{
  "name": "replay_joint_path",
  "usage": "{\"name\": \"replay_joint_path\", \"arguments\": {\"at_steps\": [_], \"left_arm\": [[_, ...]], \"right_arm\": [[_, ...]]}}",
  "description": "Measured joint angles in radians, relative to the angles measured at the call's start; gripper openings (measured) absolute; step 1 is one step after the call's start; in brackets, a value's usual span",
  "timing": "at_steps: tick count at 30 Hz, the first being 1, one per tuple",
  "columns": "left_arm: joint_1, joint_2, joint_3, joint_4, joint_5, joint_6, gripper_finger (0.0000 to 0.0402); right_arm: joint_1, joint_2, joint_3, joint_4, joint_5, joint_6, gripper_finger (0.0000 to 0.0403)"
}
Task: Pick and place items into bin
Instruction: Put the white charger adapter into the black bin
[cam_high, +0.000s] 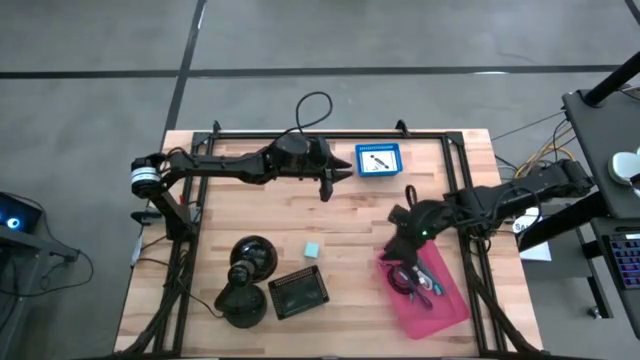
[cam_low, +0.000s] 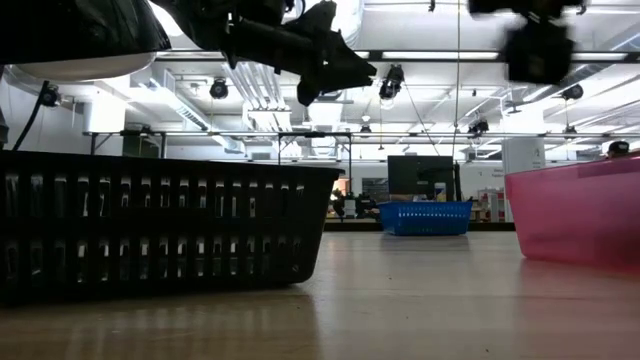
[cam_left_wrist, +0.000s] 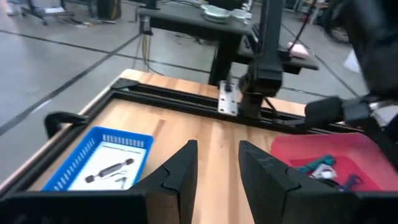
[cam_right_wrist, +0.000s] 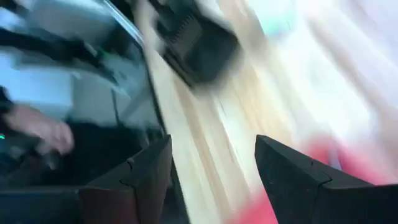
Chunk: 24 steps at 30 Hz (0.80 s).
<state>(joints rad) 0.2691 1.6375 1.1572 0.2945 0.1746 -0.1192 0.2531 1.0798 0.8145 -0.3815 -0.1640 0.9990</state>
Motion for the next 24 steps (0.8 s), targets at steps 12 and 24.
{"name": "replay_joint_path", "arguments": {"at_steps": [12, 24], "left_arm": [[0.0, 0.0, 0.0, -0.195, 0.032, -0.006, 0.01], [-0.001, 0.0, 0.0, -0.286, 0.236, -0.3, 0.01]], "right_arm": [[-0.004, -0.007, 0.017, 0.307, 0.568, -0.269, 0.0216], [-0.006, -0.006, 0.017, 0.302, 0.834, -0.378, 0.0216]]}}
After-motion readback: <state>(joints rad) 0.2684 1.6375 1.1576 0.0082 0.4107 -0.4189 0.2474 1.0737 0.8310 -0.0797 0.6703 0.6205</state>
